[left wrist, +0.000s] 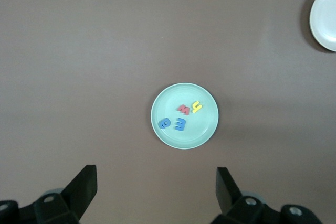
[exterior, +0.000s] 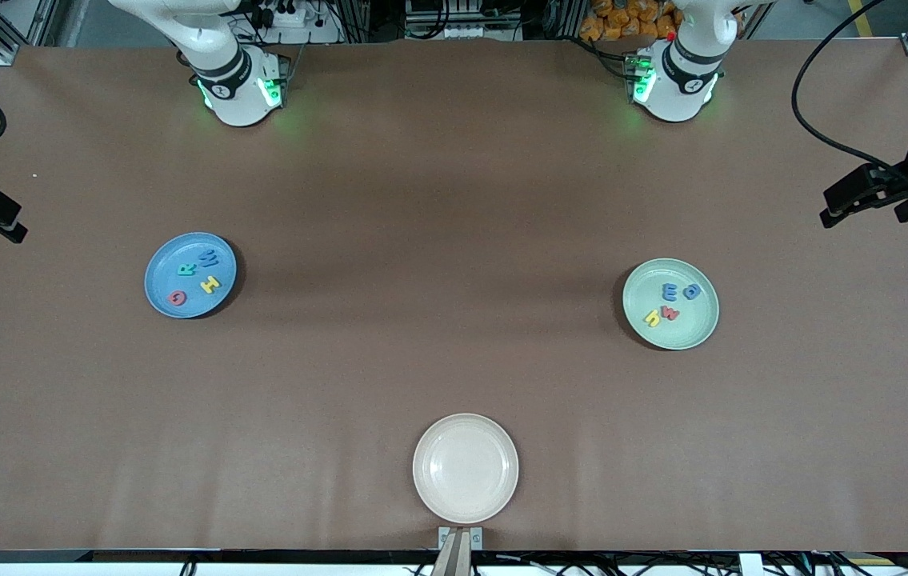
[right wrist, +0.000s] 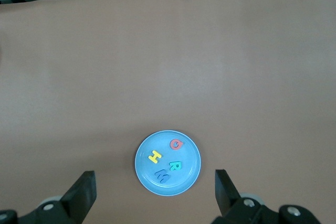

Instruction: Sort uppercase to blue plate, lowercase to green plate

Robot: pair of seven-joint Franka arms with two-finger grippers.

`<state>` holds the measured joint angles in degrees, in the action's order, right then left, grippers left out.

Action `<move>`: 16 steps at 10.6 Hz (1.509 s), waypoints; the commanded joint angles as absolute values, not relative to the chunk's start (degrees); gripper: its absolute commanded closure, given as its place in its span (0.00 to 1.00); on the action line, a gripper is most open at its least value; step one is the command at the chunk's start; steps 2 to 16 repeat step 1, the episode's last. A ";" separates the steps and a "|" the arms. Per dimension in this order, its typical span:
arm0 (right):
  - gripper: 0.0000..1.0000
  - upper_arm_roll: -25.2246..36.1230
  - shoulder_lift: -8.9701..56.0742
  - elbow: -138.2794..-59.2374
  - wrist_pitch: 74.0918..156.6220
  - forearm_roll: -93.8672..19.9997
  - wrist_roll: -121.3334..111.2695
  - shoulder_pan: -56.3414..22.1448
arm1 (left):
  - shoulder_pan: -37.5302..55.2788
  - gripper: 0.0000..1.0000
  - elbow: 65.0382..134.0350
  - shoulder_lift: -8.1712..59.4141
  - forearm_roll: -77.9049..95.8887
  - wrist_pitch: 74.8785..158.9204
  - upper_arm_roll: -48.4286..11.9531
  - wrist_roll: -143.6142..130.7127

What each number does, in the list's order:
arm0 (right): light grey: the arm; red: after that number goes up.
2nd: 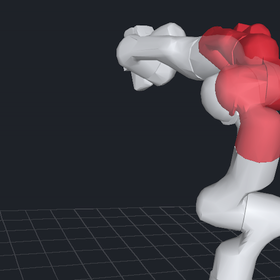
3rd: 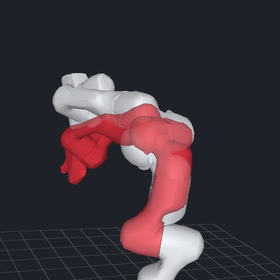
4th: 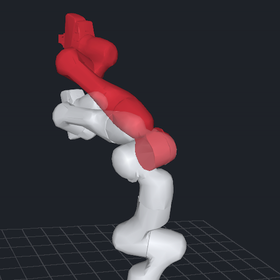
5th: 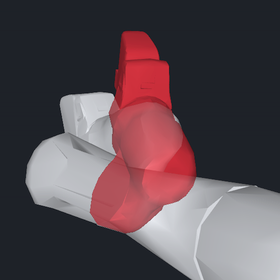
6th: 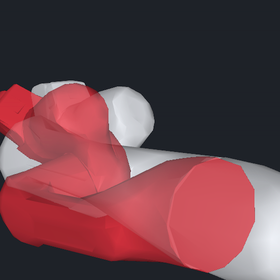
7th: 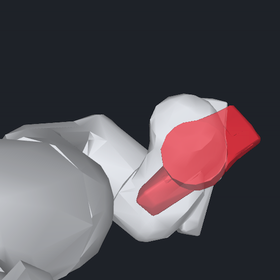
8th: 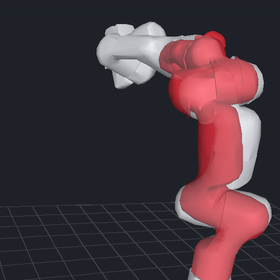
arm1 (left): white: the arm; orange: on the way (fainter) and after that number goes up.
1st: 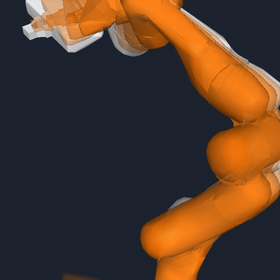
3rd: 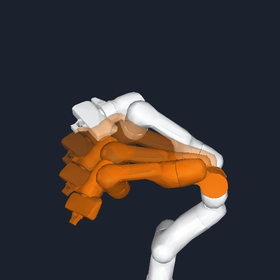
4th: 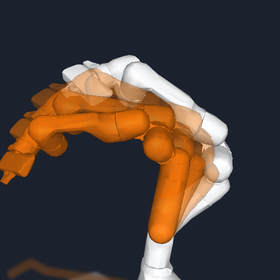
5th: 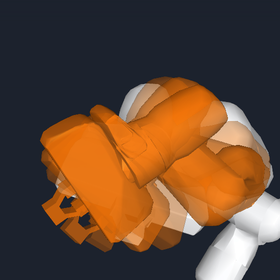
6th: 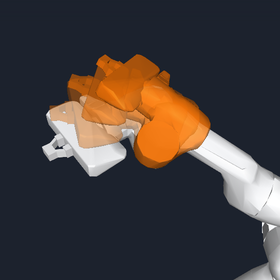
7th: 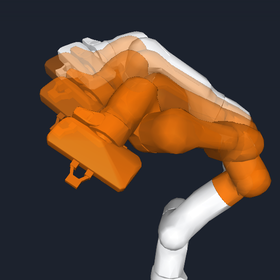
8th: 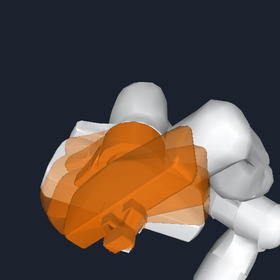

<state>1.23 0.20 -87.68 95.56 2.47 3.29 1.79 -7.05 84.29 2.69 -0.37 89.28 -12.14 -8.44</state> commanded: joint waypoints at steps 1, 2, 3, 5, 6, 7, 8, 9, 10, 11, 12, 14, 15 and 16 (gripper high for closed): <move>0.00 0.26 0.79 -86.13 95.27 1.93 3.16 2.99 | -6.07 0.00 82.62 3.87 0.18 88.42 -12.39 -8.09; 0.00 0.26 0.79 -86.13 95.27 1.93 3.16 2.99 | -6.07 0.00 82.62 3.87 0.18 88.42 -12.39 -8.09; 0.00 0.26 0.79 -86.13 95.27 1.93 3.16 2.99 | -6.07 0.00 82.62 3.87 0.18 88.42 -12.39 -8.09; 0.00 0.26 0.79 -86.13 95.27 1.93 3.16 2.99 | -6.07 0.00 82.62 3.87 0.18 88.42 -12.39 -8.09; 0.00 0.26 0.79 -86.13 95.27 1.93 3.16 2.99 | -6.07 0.00 82.62 3.87 0.18 88.42 -12.39 -8.09; 0.00 0.26 0.79 -86.13 95.27 1.93 3.16 2.99 | -6.07 0.00 82.62 3.87 0.18 88.42 -12.39 -8.09; 0.00 0.26 0.79 -86.13 95.27 1.93 3.16 2.99 | -6.07 0.00 82.62 3.87 0.18 88.42 -12.39 -8.09; 0.00 0.26 0.79 -86.13 95.27 1.93 3.16 2.99 | -6.07 0.00 82.62 3.87 0.18 88.42 -12.39 -8.09; 0.00 0.26 0.79 -86.13 95.27 1.93 3.16 2.99 | -6.07 0.00 82.62 3.87 0.18 88.42 -12.39 -8.09; 0.00 0.26 0.79 -86.13 95.27 1.93 3.16 2.99 | -6.07 0.00 82.62 3.87 0.18 88.42 -12.39 -8.09; 0.00 0.26 0.79 -86.13 95.27 1.93 3.16 2.99 | -6.07 0.00 82.62 3.87 0.18 88.42 -12.39 -8.09; 0.00 0.26 0.79 -86.13 95.27 1.93 3.16 2.99 | -6.07 0.00 82.62 3.87 0.18 88.42 -12.39 -8.09; 0.00 0.26 0.79 -86.13 95.27 1.93 3.16 2.99 | -6.07 0.00 82.62 3.87 0.18 88.42 -12.39 -8.09; 0.00 0.26 0.79 -86.13 95.27 1.93 3.16 2.99 | -6.07 0.00 82.62 3.87 0.18 88.42 -12.39 -8.09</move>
